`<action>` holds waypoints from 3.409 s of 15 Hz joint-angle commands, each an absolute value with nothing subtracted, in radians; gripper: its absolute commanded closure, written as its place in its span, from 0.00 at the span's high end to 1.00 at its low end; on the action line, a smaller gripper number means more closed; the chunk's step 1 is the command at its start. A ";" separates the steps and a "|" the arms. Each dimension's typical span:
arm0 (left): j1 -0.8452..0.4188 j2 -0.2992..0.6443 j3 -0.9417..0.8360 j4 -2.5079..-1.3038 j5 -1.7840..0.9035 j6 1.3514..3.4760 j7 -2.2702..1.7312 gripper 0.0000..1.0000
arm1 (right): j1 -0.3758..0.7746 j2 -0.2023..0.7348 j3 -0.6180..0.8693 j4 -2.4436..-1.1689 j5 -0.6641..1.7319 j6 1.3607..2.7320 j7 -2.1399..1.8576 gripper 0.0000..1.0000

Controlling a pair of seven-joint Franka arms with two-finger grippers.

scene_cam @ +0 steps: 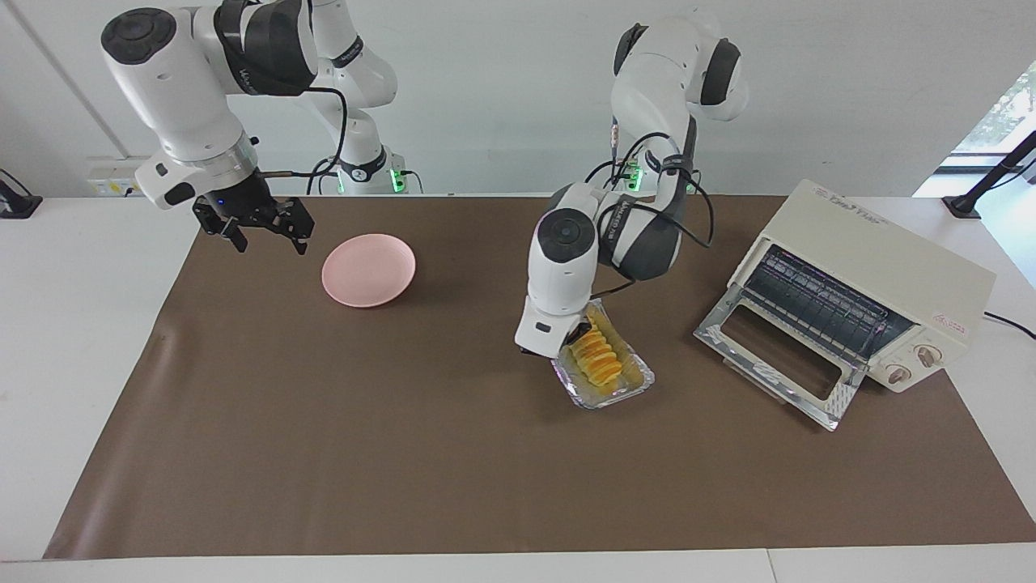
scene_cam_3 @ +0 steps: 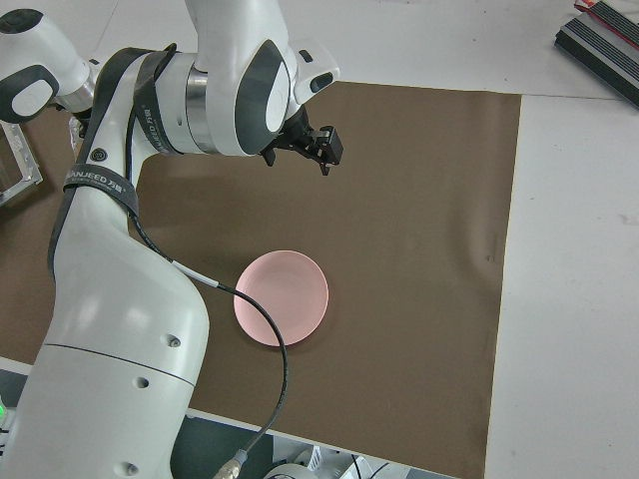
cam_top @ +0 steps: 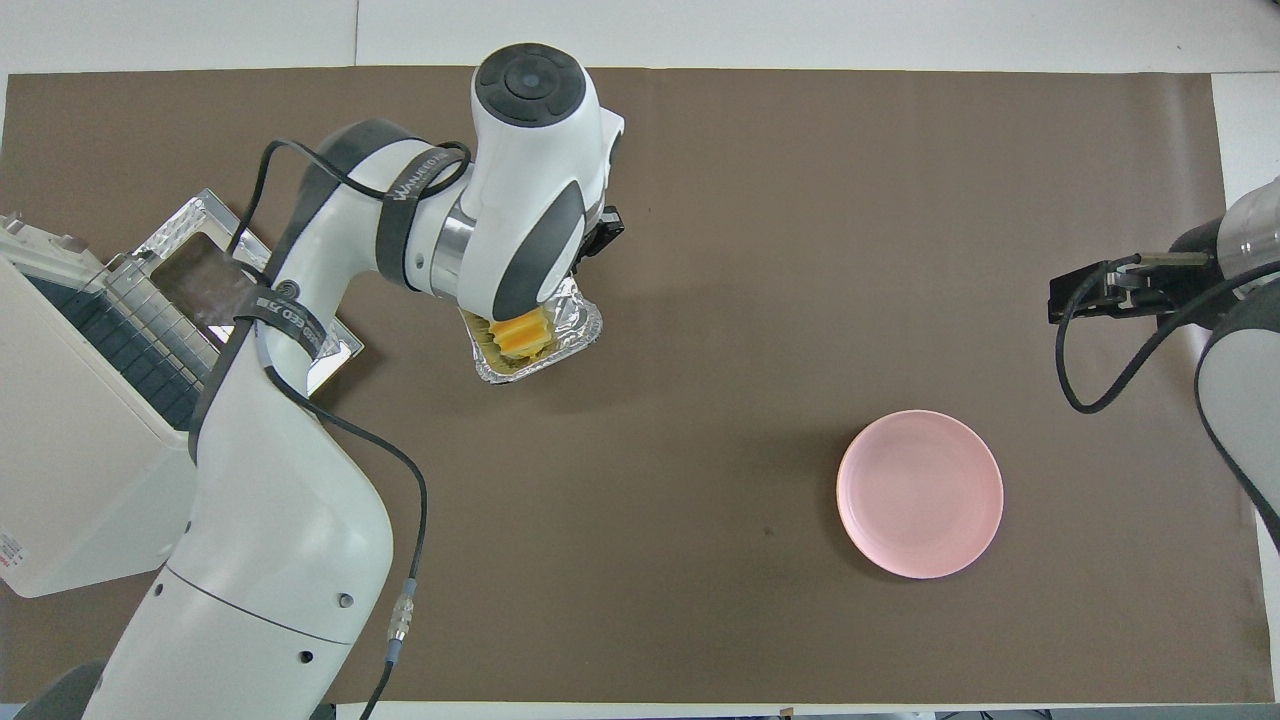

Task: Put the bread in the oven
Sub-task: 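Carry the foil tray with the left gripper into the oven opening, then push the tray deeper into the oven and release with the left gripper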

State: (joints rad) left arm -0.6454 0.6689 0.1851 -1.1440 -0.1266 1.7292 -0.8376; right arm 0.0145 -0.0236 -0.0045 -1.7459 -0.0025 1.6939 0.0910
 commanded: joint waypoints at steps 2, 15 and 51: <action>-0.623 0.601 0.299 -1.163 -0.184 1.658 -0.868 0.00 | 0.002 -0.037 0.005 -1.752 -0.020 1.683 0.063 1.00; -0.397 0.592 0.390 -1.206 -0.176 1.571 -0.876 0.00 | 0.002 -0.037 0.005 -1.752 -0.020 1.683 0.063 1.00; -0.359 0.465 0.459 -1.505 -0.044 1.589 -0.629 0.00 | 0.003 -0.037 0.005 -1.752 -0.020 1.681 0.064 1.00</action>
State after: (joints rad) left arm -0.3484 0.5015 0.4605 -1.4597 -0.0666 1.5606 -0.6433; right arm 0.0145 -0.0236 -0.0045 -1.7459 -0.0026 1.6939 0.0910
